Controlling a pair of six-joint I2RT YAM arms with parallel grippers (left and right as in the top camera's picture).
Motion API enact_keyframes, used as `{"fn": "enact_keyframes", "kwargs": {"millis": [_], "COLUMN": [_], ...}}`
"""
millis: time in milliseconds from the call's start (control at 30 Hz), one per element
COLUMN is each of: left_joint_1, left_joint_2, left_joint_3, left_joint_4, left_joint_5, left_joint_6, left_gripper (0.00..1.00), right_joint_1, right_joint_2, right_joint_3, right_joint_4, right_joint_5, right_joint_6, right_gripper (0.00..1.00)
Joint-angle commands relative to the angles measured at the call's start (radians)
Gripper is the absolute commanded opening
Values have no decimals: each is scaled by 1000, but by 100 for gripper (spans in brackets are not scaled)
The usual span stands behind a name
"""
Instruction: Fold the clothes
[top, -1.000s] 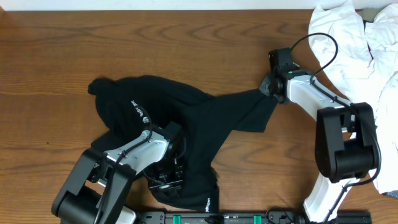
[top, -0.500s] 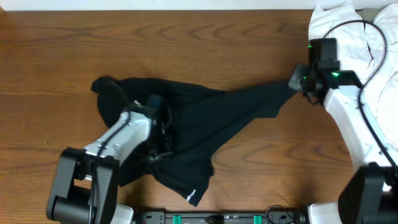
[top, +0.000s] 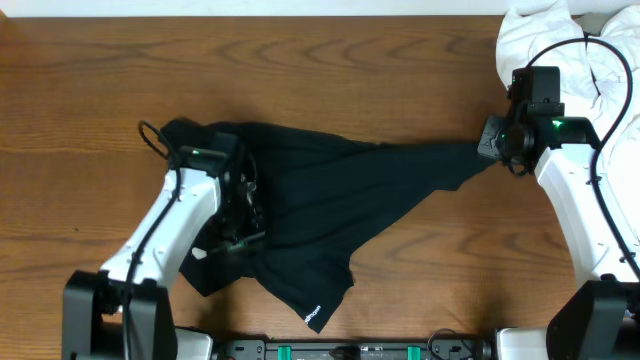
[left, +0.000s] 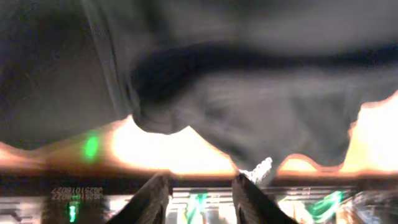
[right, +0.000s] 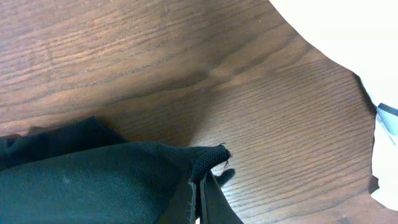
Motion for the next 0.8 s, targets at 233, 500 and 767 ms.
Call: {"fn": "enact_keyframes", "kwargs": {"millis": [233,500,767], "left_joint_1": [-198,-201,-201], "left_joint_2": [-90,-91,-91], "left_joint_3": [-166,-306,-309], "left_joint_4": [5,266,381], "left_joint_5": [-23,-68,-130], "left_joint_6": [-214,-364,-385], "left_gripper": [46,46,45], "right_joint_1": [-9,-9,-9], "right_joint_2": [-15,-15,-15], "right_joint_3": [0,0,0], "right_joint_4": [-2,-4,-8], "right_joint_5": [18,18,18], "right_joint_6": [-29,-29,-29], "right_gripper": [1,1,1]}}
